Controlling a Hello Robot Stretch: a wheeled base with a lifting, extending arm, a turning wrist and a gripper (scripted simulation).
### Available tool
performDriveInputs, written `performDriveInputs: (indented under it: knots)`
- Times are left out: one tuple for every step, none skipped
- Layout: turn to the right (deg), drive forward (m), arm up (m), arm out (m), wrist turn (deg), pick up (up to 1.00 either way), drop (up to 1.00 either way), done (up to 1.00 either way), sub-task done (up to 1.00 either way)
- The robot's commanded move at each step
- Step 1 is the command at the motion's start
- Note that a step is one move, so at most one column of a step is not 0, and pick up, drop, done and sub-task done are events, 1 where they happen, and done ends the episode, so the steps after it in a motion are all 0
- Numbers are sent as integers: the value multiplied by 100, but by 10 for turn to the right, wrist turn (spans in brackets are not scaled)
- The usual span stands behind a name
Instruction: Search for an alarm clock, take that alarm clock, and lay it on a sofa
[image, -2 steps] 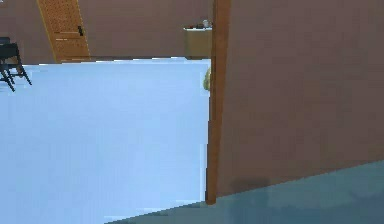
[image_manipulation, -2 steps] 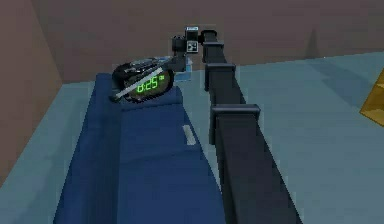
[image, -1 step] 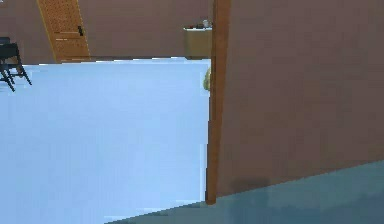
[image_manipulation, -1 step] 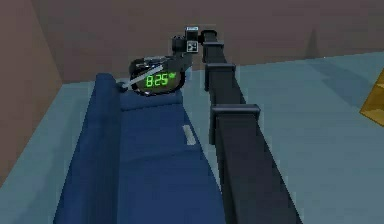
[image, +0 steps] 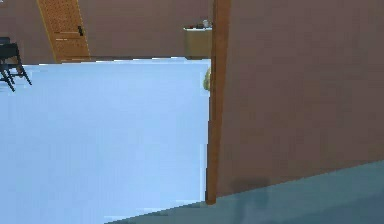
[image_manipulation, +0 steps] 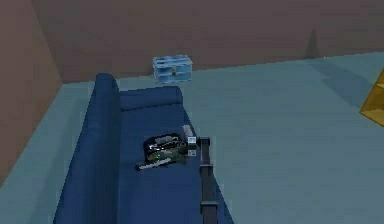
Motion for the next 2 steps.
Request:
performDriveInputs:
  knots:
    - [0, 0, -32, 0, 0, 0, 0, 0, 0]
    - [0, 0, 0, 0, 0, 0, 100, 0, 0]
